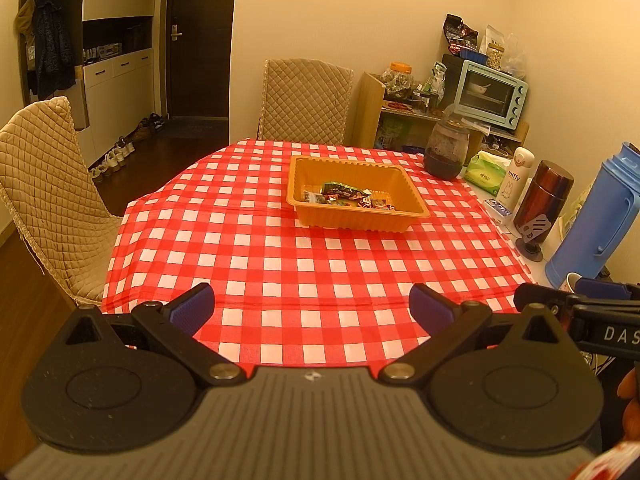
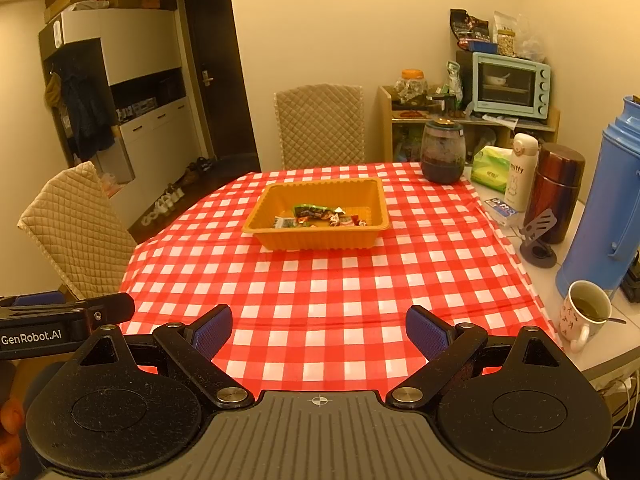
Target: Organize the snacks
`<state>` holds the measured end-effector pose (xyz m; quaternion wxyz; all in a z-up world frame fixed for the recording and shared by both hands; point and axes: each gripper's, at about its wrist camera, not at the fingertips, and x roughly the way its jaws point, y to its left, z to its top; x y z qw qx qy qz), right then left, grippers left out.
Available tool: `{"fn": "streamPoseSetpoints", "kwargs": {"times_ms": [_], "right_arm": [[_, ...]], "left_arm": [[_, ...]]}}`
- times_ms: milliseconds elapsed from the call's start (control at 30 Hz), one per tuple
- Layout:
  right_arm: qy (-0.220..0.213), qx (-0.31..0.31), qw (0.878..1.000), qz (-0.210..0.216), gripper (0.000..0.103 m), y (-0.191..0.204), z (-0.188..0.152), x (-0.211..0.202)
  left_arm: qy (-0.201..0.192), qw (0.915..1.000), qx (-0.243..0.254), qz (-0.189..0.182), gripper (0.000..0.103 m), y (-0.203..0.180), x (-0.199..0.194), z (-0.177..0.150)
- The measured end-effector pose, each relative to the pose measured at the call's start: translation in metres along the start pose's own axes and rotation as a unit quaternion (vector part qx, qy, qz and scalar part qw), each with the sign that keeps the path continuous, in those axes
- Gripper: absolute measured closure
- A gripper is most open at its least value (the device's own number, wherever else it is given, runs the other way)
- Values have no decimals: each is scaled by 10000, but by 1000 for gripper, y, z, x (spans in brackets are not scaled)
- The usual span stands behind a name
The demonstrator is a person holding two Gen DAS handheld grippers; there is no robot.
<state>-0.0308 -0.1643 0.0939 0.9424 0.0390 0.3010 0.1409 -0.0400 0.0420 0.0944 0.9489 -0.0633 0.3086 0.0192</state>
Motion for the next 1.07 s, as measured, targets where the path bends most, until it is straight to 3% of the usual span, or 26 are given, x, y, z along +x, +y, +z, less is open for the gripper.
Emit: {"fn": "streamPoseSetpoints", "kwargs": {"times_ms": [1067], "right_arm": [[-7,24,10000,-6,10,-2,0,0]], "left_arm": [[-139,9999,52,35,0,-1,0,-4]]}}
